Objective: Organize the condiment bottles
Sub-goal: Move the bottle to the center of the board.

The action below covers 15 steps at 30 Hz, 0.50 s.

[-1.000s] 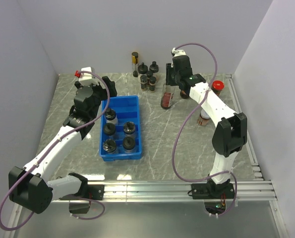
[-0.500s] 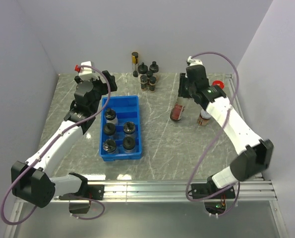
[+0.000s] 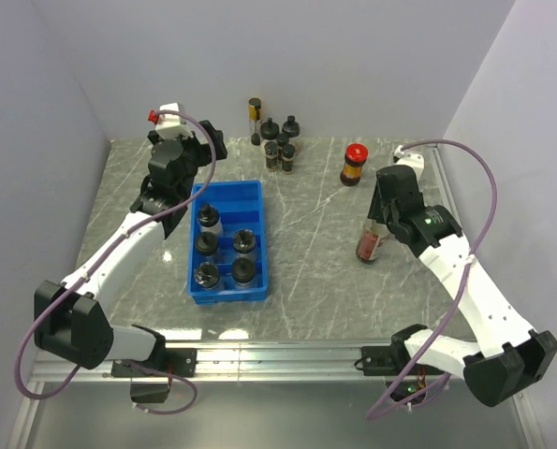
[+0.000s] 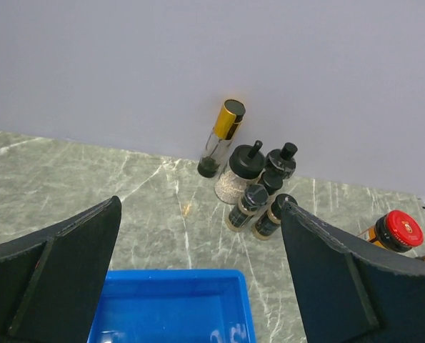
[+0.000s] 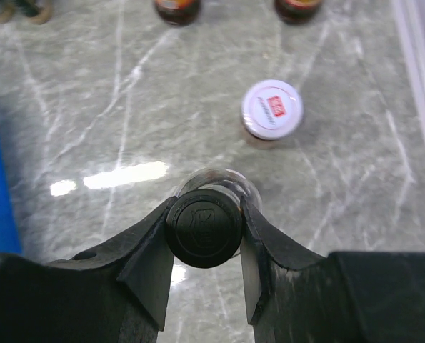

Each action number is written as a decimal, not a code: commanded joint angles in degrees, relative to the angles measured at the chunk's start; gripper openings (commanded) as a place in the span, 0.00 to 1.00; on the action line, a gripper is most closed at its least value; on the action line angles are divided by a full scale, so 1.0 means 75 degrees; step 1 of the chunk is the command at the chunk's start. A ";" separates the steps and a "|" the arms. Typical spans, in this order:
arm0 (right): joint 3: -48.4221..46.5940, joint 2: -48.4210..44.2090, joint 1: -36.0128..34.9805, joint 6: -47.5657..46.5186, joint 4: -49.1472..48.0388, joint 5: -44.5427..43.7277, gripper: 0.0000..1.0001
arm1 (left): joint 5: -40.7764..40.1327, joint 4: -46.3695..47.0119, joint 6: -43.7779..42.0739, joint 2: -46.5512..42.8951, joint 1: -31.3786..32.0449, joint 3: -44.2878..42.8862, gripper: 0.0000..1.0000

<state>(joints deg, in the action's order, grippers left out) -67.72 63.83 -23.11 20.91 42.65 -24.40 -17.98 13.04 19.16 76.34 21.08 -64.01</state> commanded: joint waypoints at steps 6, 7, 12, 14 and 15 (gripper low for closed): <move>0.0205 -0.0589 0.0210 0.0552 -0.0590 -0.0871 0.00 | 0.0287 0.0371 0.0258 0.0111 -0.0022 -0.0395 0.99; 0.0252 -0.0601 0.0246 0.0587 -0.0601 -0.0894 0.00 | 0.0276 0.0371 0.0270 0.0123 -0.0022 -0.0384 0.99; 0.0569 -0.0648 0.0445 0.0786 -0.0706 -0.0988 0.00 | 0.0241 0.0312 0.0247 0.0041 -0.0022 -0.0313 0.99; 0.0616 -0.0589 0.0527 0.0833 -0.0707 -0.0895 0.00 | 0.0217 0.0278 0.0223 0.0006 -0.0022 -0.0278 0.99; 0.0616 -0.0554 0.0550 0.0857 -0.0707 -0.0883 0.00 | 0.0206 0.0289 0.0188 0.0006 -0.0022 -0.0266 0.99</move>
<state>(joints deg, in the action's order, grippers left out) -62.37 61.34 -19.88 25.87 42.44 -28.38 -16.82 13.06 20.67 77.43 21.08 -64.10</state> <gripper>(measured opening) 0.441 0.994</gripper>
